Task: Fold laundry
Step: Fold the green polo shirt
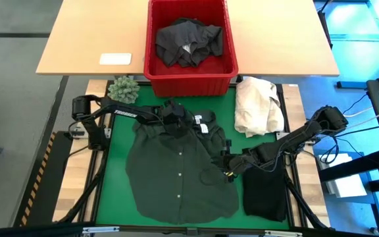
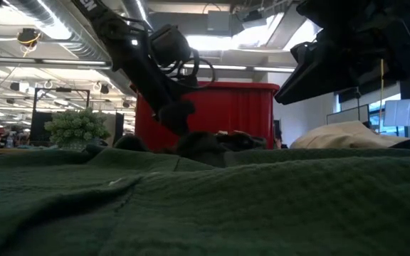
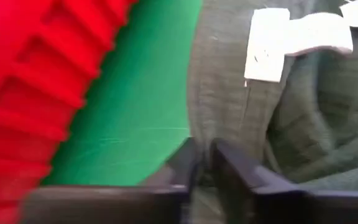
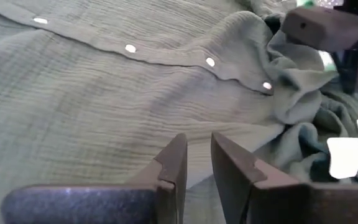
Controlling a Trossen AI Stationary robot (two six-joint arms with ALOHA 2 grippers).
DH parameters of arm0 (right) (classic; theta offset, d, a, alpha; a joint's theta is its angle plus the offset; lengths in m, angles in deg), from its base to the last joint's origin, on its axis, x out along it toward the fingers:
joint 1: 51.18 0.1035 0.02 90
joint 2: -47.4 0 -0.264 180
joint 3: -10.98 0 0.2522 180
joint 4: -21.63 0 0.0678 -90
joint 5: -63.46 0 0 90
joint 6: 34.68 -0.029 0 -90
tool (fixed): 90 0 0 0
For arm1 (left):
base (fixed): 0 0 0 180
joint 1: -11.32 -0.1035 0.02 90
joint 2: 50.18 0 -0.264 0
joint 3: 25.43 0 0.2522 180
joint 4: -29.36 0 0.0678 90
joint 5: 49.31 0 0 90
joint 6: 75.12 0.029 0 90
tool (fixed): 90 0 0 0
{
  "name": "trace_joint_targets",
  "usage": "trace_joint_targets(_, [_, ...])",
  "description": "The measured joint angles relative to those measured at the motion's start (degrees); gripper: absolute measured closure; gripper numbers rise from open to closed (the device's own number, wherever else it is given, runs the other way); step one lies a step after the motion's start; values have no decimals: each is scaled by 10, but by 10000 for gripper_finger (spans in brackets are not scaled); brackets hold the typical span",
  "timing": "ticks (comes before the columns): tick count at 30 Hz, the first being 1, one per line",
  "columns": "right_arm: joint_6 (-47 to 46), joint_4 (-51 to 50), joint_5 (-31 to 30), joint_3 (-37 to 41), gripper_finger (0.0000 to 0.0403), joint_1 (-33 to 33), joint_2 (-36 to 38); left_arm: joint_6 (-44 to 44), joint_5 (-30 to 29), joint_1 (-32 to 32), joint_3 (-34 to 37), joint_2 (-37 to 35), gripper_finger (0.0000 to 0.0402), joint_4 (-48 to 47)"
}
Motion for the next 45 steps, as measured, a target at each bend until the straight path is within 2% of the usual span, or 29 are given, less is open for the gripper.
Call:
trace_joint_targets(1, [3,-1,-3,0,331,0,0,1,-8,-5,0,-3,386,0])
trace_joint_targets(5, [4,-6,-5,0,331,0,0,3,-72,-21,0,-16,398,-2])
trace_joint_targets(16, [4,-22,-23,0,331,0,0,4,-234,-87,0,-18,399,-43])
trace_joint_targets(20, [1,-25,-23,0,331,0,0,30,-250,-86,0,-31,399,-54])
trace_joint_targets(30, [-18,-39,-33,0,331,0,0,52,-284,-27,-38,-113,398,-203])
trace_joint_targets(37, [-28,-53,-34,-2,331,0,0,-9,-251,61,-54,-181,398,-323])
trace_joint_targets(45, [-43,-146,-54,-49,331,0,0,-121,-229,192,-54,-250,398,-437])
